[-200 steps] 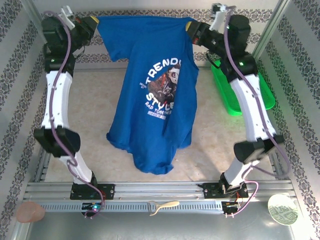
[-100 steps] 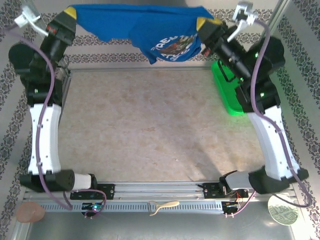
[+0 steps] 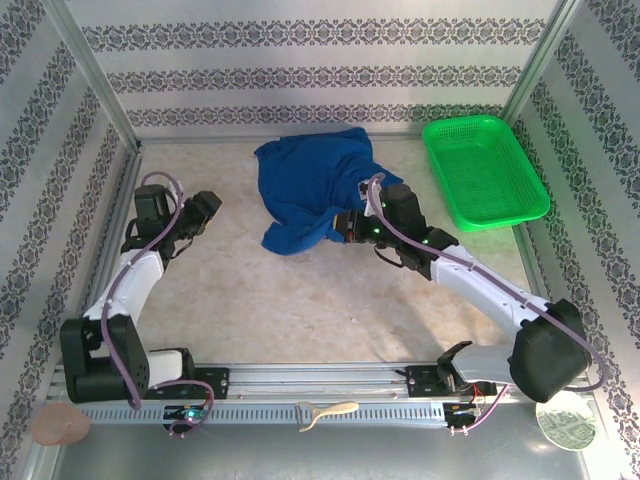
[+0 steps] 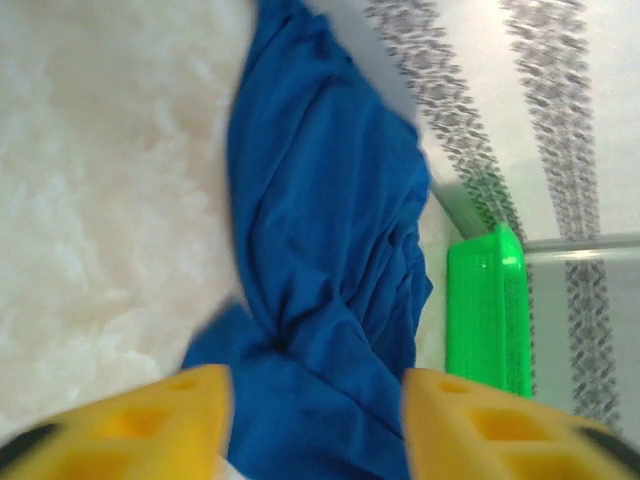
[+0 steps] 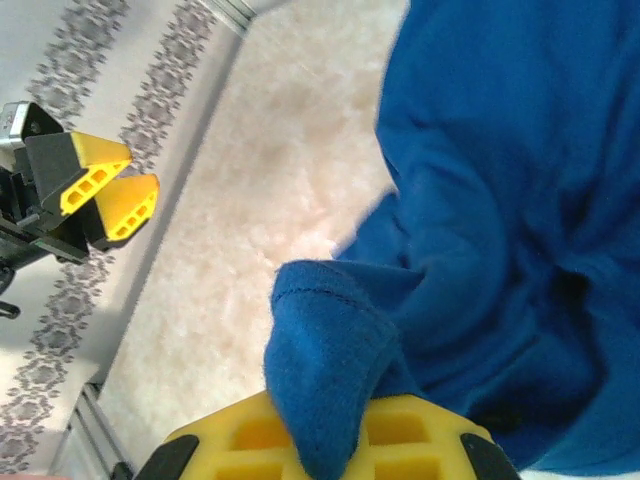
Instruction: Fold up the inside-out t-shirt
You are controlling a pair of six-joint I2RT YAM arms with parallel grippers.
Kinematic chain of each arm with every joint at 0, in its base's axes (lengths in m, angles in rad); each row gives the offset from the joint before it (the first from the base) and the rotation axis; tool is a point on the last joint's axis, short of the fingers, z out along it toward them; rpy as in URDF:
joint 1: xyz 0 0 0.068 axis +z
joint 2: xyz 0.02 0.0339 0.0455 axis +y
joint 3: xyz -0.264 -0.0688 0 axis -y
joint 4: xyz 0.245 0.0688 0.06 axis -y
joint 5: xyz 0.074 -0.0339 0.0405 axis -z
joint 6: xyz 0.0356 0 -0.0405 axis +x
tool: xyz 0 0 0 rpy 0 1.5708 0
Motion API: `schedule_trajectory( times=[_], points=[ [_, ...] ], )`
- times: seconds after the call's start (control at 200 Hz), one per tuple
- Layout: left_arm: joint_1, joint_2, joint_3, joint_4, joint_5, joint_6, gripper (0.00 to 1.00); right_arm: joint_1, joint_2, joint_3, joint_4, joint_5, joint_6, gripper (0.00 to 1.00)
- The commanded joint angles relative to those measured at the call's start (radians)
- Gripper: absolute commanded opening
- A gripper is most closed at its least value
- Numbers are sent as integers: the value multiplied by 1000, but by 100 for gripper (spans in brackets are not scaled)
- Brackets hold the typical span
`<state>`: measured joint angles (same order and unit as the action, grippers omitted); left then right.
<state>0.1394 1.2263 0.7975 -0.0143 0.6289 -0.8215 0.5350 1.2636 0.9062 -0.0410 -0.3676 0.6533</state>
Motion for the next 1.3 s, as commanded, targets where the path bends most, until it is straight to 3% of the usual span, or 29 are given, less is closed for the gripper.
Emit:
schedule_trajectory(
  times=[0.0, 0.145, 0.22, 0.36, 0.49, 0.584, 0.814, 0.849, 0.874, 0.909, 0.919, 0.949, 1.014, 1.074, 1.204, 1.299],
  points=[
    [10, -97, 90, -39, 50, 162, 66, 10, -48, 62, 84, -37, 6, 0],
    [-78, -178, 96, -126, 66, 295, 74, 24, -15, 108, 78, -57, -6, 0],
    [-210, -204, 64, -140, 10, 364, 77, 34, 5, 131, 80, -62, -10, 0],
    [-497, -188, -42, -43, -195, 440, 81, 39, 32, 157, 85, -54, -6, 0],
    [-657, -63, -65, 99, -316, 485, 83, 44, 54, 170, 102, -55, 8, 0],
    [-706, 59, -7, 148, -356, 515, 85, 50, 70, 178, 112, -56, 17, 0],
    [-712, 267, 146, 210, -477, 540, 87, 60, 86, 199, 134, -62, 41, 0],
    [-708, 288, 167, 211, -486, 546, 82, 61, 85, 203, 138, -69, 47, 0],
    [-704, 300, 181, 215, -483, 548, 71, 60, 82, 207, 140, -75, 48, 0],
    [-696, 310, 202, 218, -471, 548, 41, 57, 77, 210, 146, -87, 48, 0],
    [-691, 313, 208, 216, -468, 545, 27, 54, 74, 210, 148, -91, 48, 0],
    [-680, 313, 222, 215, -455, 538, 0, 48, 64, 209, 150, -93, 46, 13],
    [-651, 293, 251, 206, -405, 527, 0, 16, 23, 187, 145, -81, 28, 48],
    [-624, 262, 282, 173, -338, 514, 0, -31, -26, 149, 127, -55, 3, 63],
    [-571, 204, 378, 68, -153, 505, 0, -139, -104, 40, 99, -45, -134, 75],
    [-560, 173, 456, -35, -72, 546, 0, -164, -138, -21, 90, -33, -276, 79]
  ],
)
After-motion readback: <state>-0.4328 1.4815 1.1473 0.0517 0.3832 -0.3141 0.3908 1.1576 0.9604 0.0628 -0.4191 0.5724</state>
